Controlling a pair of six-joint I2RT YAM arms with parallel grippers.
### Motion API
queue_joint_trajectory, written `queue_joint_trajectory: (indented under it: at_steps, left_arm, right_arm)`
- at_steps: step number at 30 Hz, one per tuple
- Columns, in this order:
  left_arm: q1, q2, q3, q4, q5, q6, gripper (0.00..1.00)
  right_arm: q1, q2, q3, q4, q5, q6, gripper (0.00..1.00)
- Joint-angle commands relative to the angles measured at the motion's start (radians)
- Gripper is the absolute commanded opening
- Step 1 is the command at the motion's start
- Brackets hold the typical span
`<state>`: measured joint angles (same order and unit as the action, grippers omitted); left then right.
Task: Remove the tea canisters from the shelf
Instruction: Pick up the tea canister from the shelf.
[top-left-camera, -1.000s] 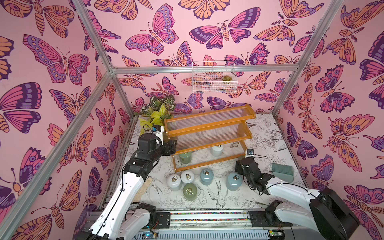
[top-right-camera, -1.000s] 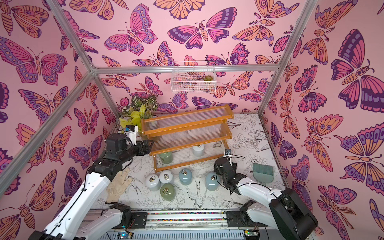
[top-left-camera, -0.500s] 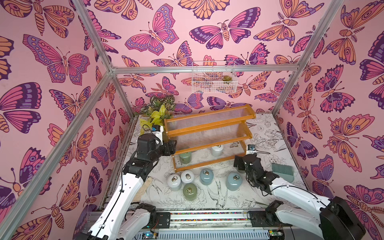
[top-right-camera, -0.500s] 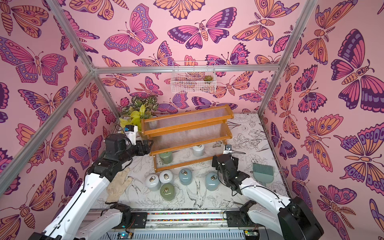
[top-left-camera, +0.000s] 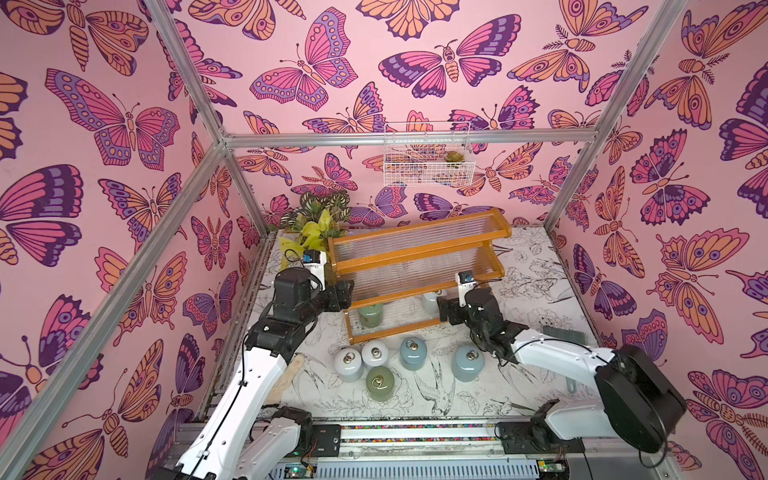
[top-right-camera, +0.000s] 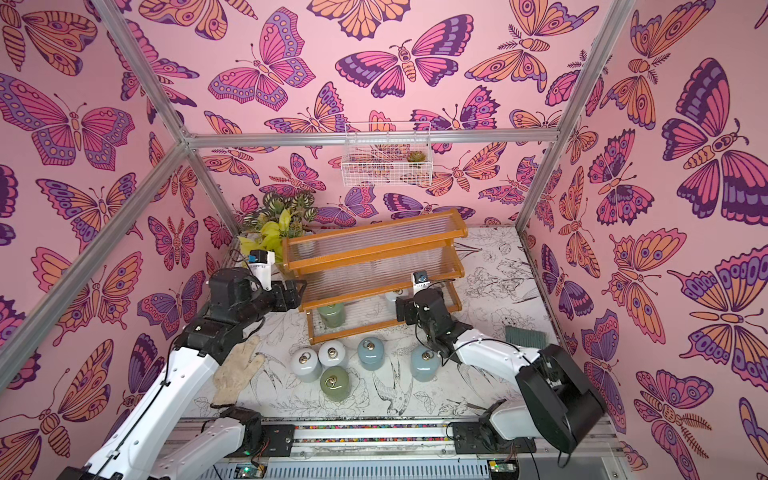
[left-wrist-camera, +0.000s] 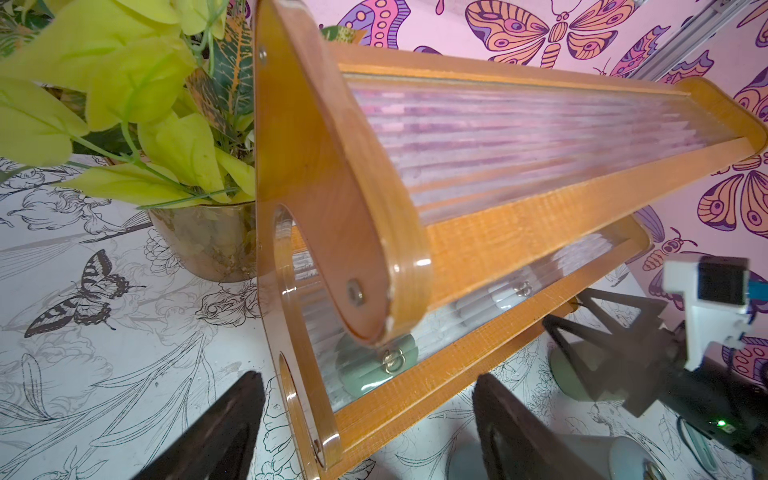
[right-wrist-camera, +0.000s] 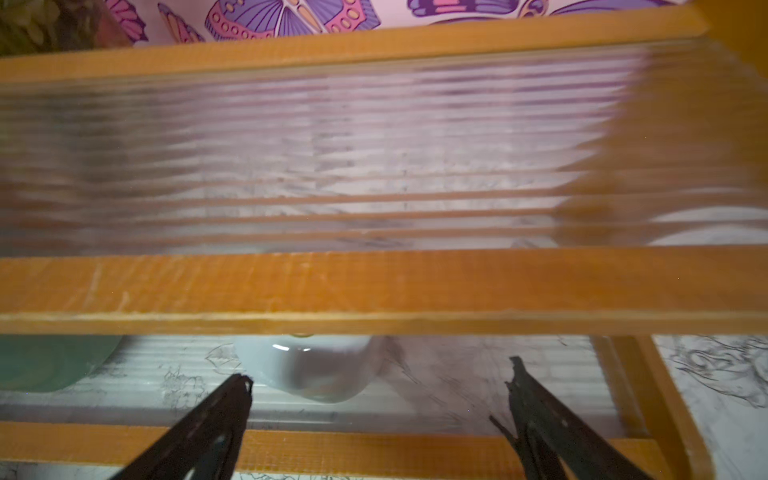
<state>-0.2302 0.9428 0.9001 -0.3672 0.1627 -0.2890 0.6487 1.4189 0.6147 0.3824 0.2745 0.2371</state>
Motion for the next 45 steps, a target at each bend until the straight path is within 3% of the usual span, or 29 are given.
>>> queue_joint_trajectory:
  at_steps: [1, 8, 19, 24, 29, 31, 45]
  left_arm:
    - [-0.003, -0.018, -0.004, 0.007, -0.011, 0.014, 0.83]
    - [-0.003, -0.022, -0.006, 0.007, -0.005, 0.009, 0.83]
    - [-0.004, -0.029, -0.013, 0.006, -0.011, 0.009, 0.83]
    - [-0.004, -0.018, -0.008, 0.006, -0.012, 0.008, 0.83]
    - [-0.004, -0.013, -0.001, 0.006, -0.020, 0.013, 0.84]
    - [-0.003, -0.007, 0.004, 0.005, -0.021, 0.016, 0.84]
    - [-0.004, 0.004, 0.015, 0.006, -0.037, 0.021, 0.84]
  right_arm:
    - [0.030, 0.064, 0.008, 0.200, -0.017, -0.067, 0.99]
    - [0.047, 0.228, 0.064, 0.295, 0.048, -0.091, 0.99]
    - [0.047, 0.357, 0.117, 0.363, 0.120, -0.110, 0.99]
    - [0.047, 0.359, 0.112, 0.355, 0.139, -0.114, 0.87]
    - [0.047, 0.338, 0.089, 0.368, 0.123, -0.128, 0.60]
    - [0.047, 0.327, 0.088, 0.367, 0.104, -0.137, 0.53]
    - [0.055, 0.054, 0.036, 0.197, -0.153, -0.170, 0.48]
